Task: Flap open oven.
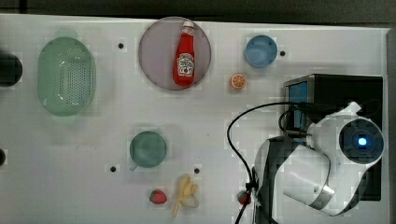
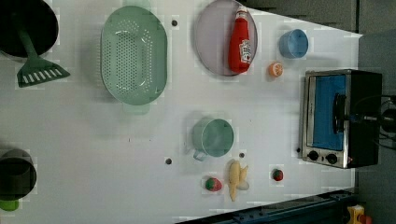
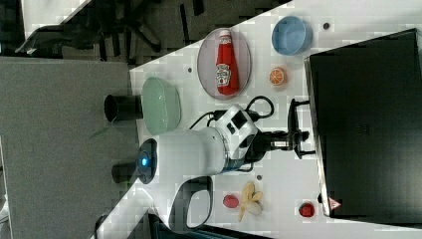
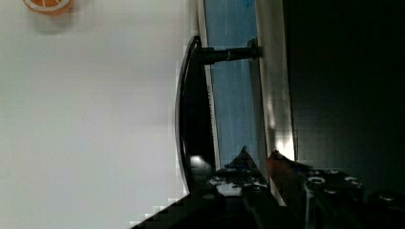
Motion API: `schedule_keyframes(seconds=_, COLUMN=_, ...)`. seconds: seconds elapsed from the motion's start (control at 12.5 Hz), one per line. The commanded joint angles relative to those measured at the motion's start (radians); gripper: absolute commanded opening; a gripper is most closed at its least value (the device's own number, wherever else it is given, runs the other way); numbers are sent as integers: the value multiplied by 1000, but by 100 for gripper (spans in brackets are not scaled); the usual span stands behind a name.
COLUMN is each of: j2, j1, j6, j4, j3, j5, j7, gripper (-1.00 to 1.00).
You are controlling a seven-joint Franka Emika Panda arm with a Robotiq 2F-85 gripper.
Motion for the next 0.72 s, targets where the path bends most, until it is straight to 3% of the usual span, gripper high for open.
schedule_keyframes(seconds=0.08, j2=42, j1=7, j6=61, j4=-9, j3=16, j5=-3, j7=-45, gripper=-65)
schedule_keyframes(seconds=0.56, j2=76, j1=31, j6=85, j4=-17, j3=60, j5=-13, j7=18, gripper=-65)
schedule_keyframes(seconds=0.72, j2=77, j1=48, j6=82, j4=-25, j3=87, j5=-68, j7=76, gripper=-65)
